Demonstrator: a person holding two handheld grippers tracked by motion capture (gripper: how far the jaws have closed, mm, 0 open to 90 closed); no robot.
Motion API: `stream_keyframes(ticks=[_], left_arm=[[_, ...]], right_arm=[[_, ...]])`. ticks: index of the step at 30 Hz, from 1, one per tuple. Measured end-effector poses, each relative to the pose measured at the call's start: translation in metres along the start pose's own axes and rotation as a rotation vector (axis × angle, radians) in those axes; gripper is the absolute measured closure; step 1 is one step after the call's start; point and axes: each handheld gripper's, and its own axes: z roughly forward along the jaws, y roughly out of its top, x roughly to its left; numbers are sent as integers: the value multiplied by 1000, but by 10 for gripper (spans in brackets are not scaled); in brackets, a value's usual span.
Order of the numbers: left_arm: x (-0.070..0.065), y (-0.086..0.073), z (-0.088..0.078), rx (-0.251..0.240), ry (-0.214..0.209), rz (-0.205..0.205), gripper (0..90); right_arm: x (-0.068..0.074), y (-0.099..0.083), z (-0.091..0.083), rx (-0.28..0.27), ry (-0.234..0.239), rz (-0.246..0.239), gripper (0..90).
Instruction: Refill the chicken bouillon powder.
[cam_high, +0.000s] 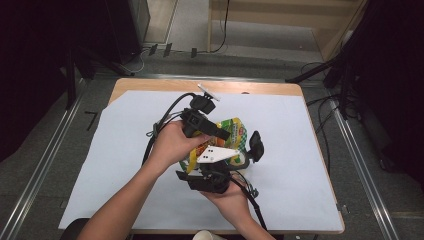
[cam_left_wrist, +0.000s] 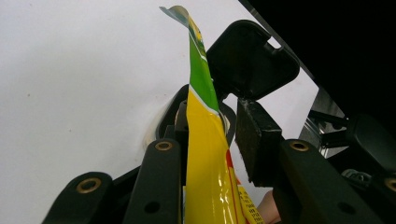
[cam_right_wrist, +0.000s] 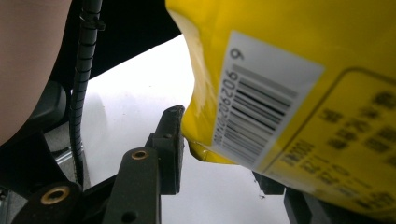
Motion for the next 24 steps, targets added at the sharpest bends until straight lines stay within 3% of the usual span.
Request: stream_keyframes(ticks=[24], left_arm=[[-3,-2,0,-4,-1,14,708]], right_arm=[[1,-2,-1,-6,-13,-12,622]])
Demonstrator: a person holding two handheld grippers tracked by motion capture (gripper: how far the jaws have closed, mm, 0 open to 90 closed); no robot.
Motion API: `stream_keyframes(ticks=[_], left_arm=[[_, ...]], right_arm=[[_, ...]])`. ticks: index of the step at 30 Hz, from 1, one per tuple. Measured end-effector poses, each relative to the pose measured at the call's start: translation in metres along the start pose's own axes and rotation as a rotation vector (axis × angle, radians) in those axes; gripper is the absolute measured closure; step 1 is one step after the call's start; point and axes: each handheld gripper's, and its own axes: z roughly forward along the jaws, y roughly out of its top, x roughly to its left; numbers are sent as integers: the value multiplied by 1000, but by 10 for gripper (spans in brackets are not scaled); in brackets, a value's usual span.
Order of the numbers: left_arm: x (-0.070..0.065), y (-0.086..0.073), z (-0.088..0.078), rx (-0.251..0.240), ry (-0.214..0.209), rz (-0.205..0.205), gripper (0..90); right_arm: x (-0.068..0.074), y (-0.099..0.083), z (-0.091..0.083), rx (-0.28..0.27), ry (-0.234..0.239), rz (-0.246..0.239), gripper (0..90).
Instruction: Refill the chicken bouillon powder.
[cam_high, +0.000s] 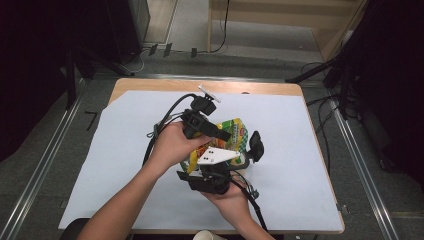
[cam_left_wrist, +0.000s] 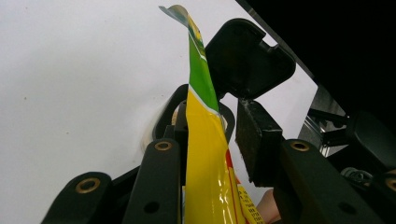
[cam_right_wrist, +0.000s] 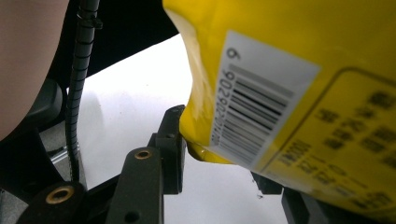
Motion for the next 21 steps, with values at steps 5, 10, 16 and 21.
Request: stream_keyframes(ticks=[5,10,16,21], left_arm=[[0,0,0,0,0,1,707],[-1,0,-1,-2,-1,-1,706],[-3,-1,-2,-4,-1,3,704],[-3,-1,-2,-2,1,5,704]], right_arm=[[1,0,0,-1,-1,3,622],[1,0,-1,-3,1,0,622],[2,1,-1,-9,5,0,623],[2,0,-1,-8,5,3,623]])
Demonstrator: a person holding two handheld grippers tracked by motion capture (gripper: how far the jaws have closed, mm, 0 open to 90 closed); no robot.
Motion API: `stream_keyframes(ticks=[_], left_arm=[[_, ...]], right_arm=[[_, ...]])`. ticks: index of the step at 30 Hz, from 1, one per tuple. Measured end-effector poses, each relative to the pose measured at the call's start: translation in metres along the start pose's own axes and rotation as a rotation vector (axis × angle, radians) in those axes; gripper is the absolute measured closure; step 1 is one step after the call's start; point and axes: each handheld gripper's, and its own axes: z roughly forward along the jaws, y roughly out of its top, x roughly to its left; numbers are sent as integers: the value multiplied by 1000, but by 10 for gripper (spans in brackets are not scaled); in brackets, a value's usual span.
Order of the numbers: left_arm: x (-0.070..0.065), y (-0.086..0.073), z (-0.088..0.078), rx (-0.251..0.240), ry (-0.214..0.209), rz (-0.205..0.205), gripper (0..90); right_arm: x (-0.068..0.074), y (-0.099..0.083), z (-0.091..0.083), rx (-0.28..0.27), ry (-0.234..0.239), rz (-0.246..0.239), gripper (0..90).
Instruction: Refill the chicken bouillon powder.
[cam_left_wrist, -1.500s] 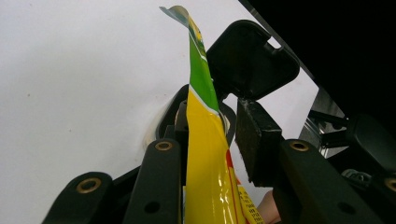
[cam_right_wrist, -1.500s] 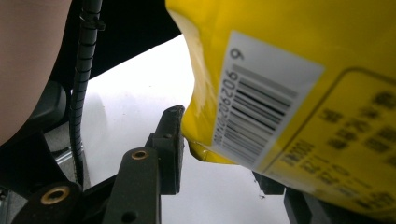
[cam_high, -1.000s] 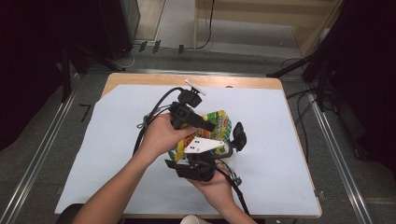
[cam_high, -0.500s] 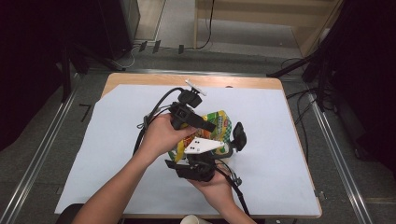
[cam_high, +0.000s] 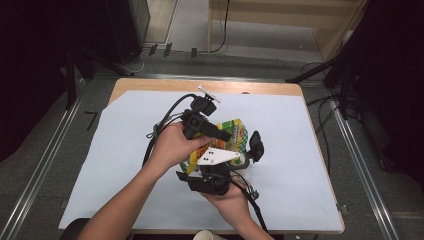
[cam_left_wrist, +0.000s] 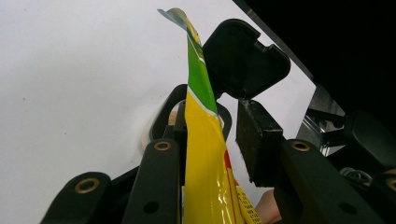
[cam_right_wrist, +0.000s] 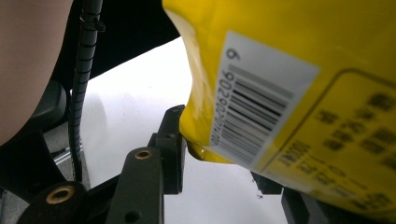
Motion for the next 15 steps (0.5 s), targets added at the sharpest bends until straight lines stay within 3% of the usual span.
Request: stream_keyframes(ticks=[15], left_arm=[[-1,0,1,1,1,2,704]], right_arm=[[-1,-1,0,6,-5,-1,623]])
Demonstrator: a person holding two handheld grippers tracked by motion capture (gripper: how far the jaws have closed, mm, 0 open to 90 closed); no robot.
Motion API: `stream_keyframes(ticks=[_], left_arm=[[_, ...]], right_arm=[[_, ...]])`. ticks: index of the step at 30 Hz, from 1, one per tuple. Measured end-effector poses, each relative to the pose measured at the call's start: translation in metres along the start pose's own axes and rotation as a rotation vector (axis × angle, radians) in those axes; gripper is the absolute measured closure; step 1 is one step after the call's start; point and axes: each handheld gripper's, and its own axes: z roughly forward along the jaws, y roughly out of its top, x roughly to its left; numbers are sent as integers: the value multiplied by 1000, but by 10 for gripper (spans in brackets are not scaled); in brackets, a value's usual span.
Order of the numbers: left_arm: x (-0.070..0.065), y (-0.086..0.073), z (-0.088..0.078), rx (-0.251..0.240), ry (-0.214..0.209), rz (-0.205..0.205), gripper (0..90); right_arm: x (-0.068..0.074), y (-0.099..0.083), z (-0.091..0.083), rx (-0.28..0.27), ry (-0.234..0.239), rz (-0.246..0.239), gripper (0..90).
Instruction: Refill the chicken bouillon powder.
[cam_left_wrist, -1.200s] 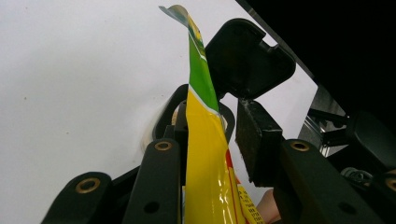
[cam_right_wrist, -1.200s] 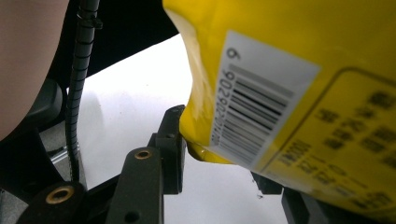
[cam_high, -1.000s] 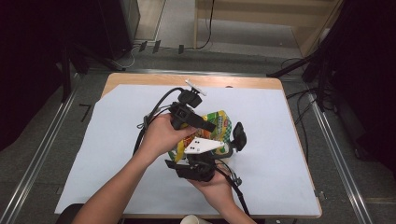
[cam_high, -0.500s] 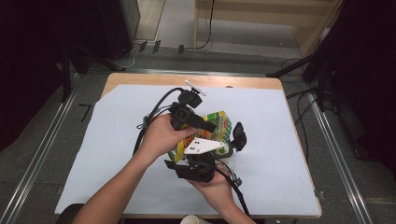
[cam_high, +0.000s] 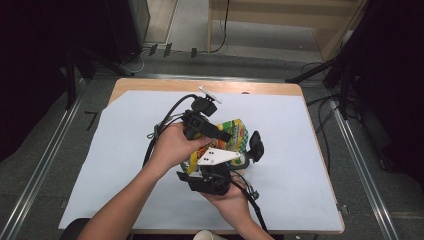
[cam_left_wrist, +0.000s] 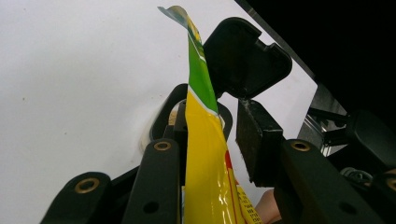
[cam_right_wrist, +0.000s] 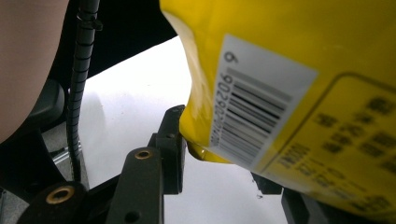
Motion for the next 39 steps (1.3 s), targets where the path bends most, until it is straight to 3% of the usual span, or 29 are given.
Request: stream_keyframes(ticks=[20,23,39], left_arm=[[-2,0,0,-4,-1,5,704],[-3,0,-2,-7,-22,0,702],[-4,0,-1,-1,-6,9,698]], right_arm=[[1,0,-1,-9,1,-3,624],[3,0,-3,-25,3,2,626],[3,-1,-2,-23,5,-4,627]])
